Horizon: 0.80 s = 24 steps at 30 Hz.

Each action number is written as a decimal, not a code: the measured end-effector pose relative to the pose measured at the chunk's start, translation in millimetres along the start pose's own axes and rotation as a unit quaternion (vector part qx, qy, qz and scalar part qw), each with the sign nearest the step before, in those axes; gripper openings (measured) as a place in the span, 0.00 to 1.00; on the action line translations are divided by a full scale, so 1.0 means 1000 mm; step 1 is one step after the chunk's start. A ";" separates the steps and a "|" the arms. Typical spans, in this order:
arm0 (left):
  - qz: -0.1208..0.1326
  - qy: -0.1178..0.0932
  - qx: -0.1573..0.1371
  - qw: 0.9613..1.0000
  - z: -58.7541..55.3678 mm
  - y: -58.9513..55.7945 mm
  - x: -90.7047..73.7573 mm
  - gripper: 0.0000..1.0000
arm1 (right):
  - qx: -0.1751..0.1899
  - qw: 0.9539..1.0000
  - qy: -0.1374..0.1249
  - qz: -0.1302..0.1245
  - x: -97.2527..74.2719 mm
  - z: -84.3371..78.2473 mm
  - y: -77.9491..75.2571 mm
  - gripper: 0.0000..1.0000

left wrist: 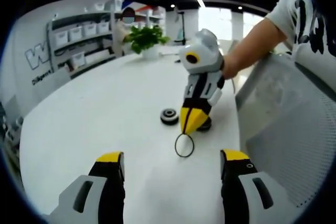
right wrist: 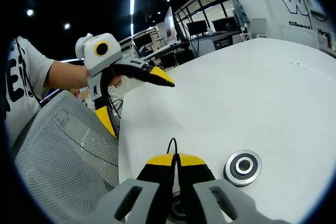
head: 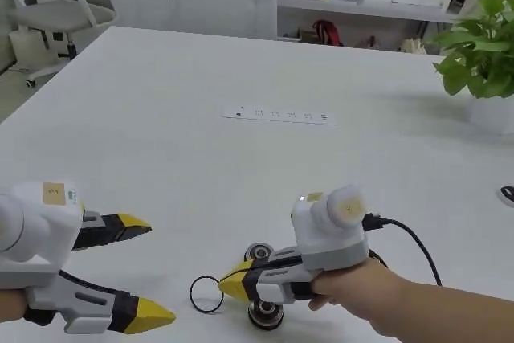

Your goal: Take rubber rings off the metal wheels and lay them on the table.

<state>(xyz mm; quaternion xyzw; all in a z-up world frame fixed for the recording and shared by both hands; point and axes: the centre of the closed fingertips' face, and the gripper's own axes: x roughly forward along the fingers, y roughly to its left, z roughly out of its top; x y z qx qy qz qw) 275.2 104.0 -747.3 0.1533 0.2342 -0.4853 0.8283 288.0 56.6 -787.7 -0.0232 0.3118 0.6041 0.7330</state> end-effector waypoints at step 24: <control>-0.002 0.001 0.003 1.000 0.002 0.000 0.001 0.75 | -0.022 1.000 -0.009 -0.014 -0.005 0.006 -0.001 0.12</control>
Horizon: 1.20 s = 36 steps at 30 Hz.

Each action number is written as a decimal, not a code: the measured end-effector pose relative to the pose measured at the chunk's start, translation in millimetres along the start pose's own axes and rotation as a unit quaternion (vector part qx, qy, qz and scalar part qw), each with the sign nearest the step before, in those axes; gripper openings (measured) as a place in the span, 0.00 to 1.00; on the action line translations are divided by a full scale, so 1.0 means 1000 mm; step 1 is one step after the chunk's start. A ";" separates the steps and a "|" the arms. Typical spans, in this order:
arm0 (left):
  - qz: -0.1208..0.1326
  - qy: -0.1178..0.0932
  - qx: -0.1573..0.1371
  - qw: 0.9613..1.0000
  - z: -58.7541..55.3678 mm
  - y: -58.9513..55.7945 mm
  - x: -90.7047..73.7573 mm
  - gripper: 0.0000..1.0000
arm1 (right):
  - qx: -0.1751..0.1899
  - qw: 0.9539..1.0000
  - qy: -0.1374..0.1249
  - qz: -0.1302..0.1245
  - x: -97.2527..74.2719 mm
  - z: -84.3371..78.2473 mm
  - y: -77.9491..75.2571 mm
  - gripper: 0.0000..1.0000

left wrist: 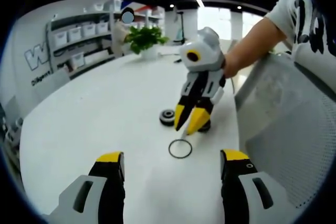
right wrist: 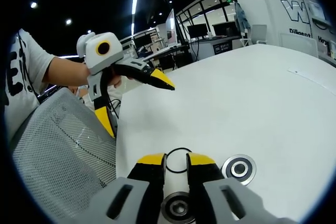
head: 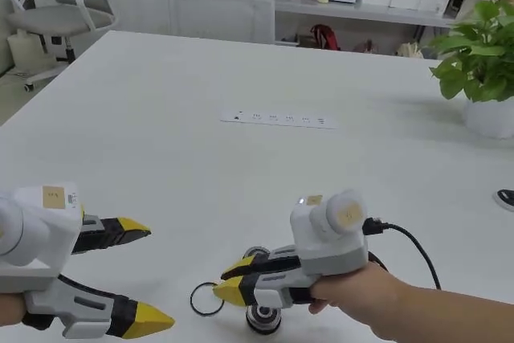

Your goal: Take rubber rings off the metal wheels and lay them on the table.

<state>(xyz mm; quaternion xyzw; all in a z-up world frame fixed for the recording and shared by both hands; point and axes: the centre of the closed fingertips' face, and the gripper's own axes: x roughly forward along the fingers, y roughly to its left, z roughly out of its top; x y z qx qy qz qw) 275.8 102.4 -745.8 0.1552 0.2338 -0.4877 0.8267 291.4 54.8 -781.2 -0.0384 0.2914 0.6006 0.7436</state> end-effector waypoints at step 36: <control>-0.009 -0.013 0.013 1.000 0.021 0.000 0.009 0.75 | -0.001 0.997 -0.073 0.006 -0.042 0.031 -0.001 0.24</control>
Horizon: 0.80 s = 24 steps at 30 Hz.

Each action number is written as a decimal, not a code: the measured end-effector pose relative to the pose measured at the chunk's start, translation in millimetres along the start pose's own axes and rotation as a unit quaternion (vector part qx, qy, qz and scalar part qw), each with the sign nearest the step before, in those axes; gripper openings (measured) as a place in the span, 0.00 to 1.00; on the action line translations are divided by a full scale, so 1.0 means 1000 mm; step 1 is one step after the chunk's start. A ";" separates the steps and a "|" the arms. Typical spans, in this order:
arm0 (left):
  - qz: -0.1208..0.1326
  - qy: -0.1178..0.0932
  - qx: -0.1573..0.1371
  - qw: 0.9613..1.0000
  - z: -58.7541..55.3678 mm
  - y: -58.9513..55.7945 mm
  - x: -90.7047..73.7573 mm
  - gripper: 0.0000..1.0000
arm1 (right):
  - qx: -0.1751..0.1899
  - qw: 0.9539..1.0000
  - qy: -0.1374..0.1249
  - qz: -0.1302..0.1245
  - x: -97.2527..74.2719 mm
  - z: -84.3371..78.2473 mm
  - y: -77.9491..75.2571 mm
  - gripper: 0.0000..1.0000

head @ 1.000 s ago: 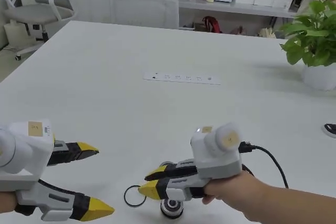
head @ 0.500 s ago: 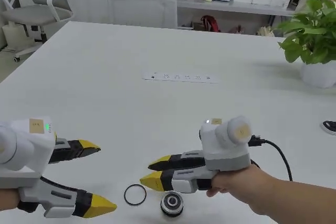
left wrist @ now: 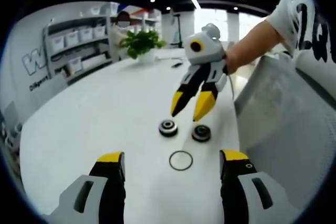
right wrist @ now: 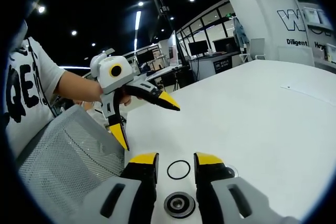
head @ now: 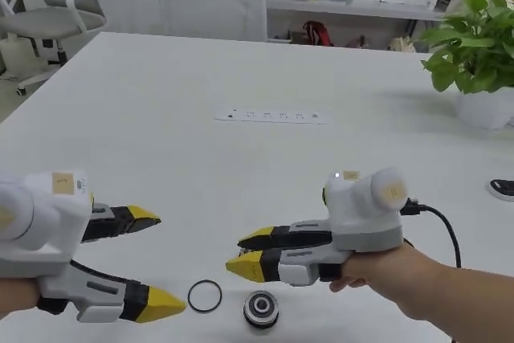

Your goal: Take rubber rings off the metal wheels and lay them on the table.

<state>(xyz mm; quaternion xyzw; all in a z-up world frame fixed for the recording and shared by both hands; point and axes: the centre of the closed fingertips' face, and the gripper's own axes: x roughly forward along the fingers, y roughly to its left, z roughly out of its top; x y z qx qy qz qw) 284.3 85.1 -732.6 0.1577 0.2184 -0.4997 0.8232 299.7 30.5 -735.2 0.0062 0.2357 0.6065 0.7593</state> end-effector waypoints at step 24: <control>-0.027 -0.009 0.018 0.999 0.020 -0.010 0.022 0.74 | -0.011 1.000 0.002 -0.018 -0.034 -0.015 -0.010 0.26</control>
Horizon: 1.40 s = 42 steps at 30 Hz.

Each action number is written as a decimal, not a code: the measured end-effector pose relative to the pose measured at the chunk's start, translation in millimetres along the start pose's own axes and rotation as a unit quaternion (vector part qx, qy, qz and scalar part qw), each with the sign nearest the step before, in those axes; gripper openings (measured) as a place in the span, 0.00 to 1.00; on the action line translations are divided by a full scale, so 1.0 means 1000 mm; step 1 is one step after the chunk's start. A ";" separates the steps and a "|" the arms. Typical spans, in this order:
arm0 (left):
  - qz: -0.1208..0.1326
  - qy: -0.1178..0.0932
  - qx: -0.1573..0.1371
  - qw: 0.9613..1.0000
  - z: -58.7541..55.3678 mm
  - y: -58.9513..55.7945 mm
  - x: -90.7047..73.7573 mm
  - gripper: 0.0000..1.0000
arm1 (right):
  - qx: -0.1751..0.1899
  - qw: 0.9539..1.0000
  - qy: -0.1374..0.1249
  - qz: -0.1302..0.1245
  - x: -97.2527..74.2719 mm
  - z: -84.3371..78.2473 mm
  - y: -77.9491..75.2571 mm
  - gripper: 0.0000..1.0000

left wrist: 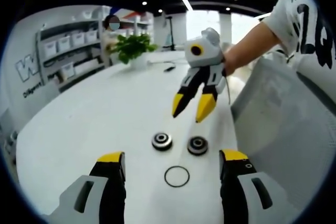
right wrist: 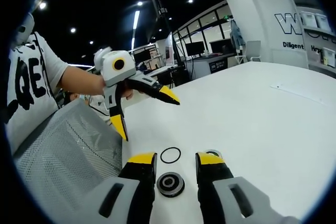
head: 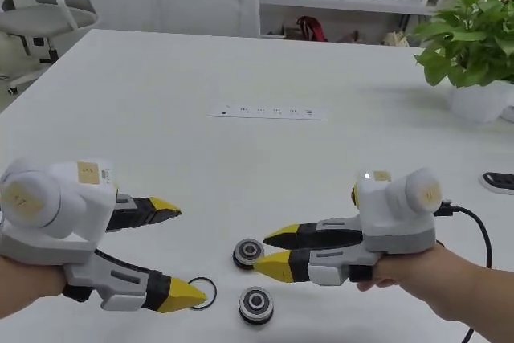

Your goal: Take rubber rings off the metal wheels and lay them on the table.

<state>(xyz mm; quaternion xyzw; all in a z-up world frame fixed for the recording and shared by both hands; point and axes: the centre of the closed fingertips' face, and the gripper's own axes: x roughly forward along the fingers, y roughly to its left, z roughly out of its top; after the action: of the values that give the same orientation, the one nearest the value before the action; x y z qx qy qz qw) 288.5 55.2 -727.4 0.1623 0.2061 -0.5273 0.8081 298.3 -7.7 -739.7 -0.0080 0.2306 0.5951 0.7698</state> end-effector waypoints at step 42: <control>-0.091 0.033 0.011 0.995 -0.009 -0.038 0.051 0.52 | -0.053 0.995 0.079 0.019 0.002 -0.067 0.009 0.25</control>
<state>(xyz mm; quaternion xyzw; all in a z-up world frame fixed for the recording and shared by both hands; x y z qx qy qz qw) 270.3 4.4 -763.0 0.1692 0.2404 -0.5956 0.7476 267.5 -22.5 -798.3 -0.0909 0.2590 0.6185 0.7363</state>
